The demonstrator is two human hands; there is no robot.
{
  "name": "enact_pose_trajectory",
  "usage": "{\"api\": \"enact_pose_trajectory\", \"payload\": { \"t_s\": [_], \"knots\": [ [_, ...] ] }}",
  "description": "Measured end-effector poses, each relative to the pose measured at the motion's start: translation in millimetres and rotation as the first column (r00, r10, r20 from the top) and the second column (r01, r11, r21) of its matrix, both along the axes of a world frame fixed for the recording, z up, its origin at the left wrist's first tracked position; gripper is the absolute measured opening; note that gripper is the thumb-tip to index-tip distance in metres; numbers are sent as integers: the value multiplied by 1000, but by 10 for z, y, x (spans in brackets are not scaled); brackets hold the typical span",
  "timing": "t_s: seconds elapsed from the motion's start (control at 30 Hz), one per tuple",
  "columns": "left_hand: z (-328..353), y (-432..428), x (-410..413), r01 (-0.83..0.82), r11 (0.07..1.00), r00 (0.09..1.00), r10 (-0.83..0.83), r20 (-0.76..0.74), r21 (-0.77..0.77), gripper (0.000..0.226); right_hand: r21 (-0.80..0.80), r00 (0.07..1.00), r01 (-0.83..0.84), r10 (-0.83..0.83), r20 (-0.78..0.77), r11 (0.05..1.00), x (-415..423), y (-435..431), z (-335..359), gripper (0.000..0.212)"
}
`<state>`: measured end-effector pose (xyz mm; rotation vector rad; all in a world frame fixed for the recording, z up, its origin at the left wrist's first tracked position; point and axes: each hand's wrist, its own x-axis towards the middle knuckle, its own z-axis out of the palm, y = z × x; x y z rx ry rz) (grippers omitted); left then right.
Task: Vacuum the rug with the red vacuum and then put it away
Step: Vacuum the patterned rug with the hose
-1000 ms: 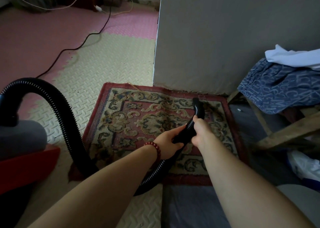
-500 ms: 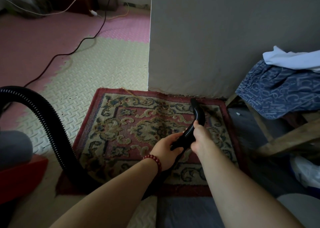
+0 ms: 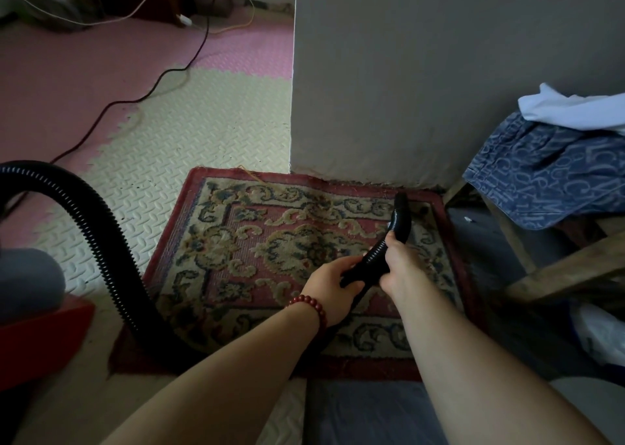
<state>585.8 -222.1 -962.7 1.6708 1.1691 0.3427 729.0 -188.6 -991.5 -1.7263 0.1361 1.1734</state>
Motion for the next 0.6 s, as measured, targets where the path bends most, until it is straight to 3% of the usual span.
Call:
{"api": "enact_pose_trajectory", "payload": {
  "t_s": [0.3,0.6],
  "knots": [
    [2,31,-230,5,1000,1000,-5,4,-25,49,34,989,-140,142,-46,990,-186,97,-13,52],
    [56,62,-9,39,999,999,-39,19,7,46,-55,999,-13,16,47,998,-22,70,80,57]
  ]
}}
